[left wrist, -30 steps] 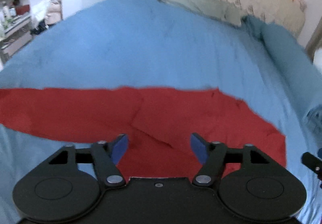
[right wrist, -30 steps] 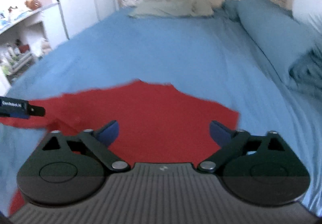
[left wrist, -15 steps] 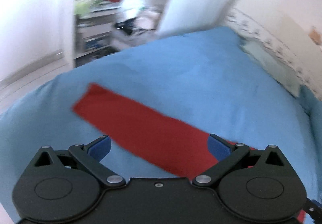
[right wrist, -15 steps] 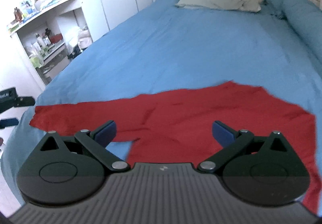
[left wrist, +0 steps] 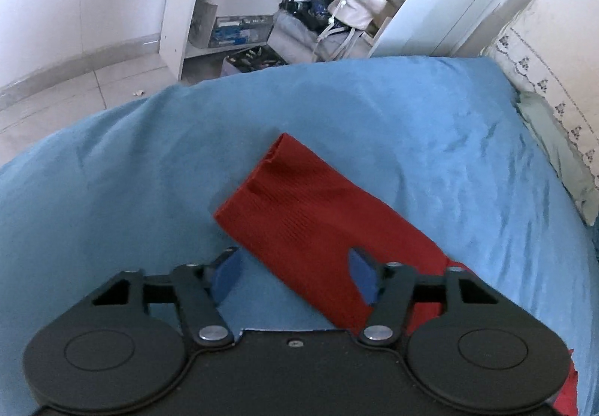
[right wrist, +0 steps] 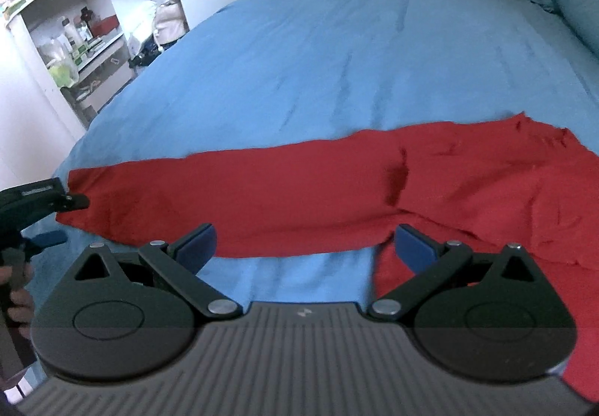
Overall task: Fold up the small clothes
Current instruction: 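Grasp the other sleeve cuff with the left gripper and lift it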
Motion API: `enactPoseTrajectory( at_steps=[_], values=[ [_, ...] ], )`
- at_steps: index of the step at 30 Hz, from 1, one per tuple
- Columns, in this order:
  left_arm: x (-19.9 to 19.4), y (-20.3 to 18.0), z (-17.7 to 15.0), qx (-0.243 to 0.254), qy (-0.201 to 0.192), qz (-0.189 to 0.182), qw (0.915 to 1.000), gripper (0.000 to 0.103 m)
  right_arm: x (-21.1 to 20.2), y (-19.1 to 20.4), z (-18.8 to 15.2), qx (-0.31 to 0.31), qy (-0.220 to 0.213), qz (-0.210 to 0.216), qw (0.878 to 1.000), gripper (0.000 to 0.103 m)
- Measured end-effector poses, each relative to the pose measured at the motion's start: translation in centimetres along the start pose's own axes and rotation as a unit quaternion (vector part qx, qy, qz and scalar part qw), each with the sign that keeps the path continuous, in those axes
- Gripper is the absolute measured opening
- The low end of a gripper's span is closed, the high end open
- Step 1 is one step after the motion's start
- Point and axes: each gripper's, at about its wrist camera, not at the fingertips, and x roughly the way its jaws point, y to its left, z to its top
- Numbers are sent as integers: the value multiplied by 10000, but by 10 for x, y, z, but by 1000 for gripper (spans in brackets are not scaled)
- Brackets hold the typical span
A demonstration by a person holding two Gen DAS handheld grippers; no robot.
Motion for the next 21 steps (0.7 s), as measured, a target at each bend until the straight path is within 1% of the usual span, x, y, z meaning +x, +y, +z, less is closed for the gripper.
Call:
enactPoseTrajectory(
  at_steps=[3, 4, 5, 6, 7, 9, 12, 15, 18, 21],
  values=[
    [7, -2, 5, 128, -45, 77, 9999, 52, 6, 6, -1, 9, 29, 17, 10000, 103],
    [11, -4, 7, 190, -53, 142, 9997, 46, 7, 5, -1, 32, 36, 28, 10000, 103],
    [12, -6, 8, 251, -72, 218, 9994, 36, 9, 6, -1, 61, 44, 41, 10000, 103],
    [14, -7, 9, 293, -87, 299, 9991, 19, 8, 2, -2, 85, 49, 61, 9999, 103],
    [16, -8, 10, 325, -89, 380, 9987, 11, 8, 0, -2, 108, 46, 68, 9999, 103],
    [18, -10, 12, 329, -72, 381, 9987, 8, 7, -4, -3, 158, 13, 58, 9999, 103],
    [15, -19, 12, 444, -144, 462, 9978, 7, 3, -12, -3, 274, -64, 56, 9996, 103],
    [-1, -36, 14, 596, -372, 390, 9968, 7, -5, -28, -3, 447, -148, 79, 9989, 103],
    [-28, -68, 15, 835, -666, 237, 9940, 7, -16, -51, -4, 611, -261, 65, 9978, 103],
    [-56, -111, 11, 1099, -949, -12, 9894, 7, -32, -80, -3, 749, -378, -16, 9965, 103]
  ],
)
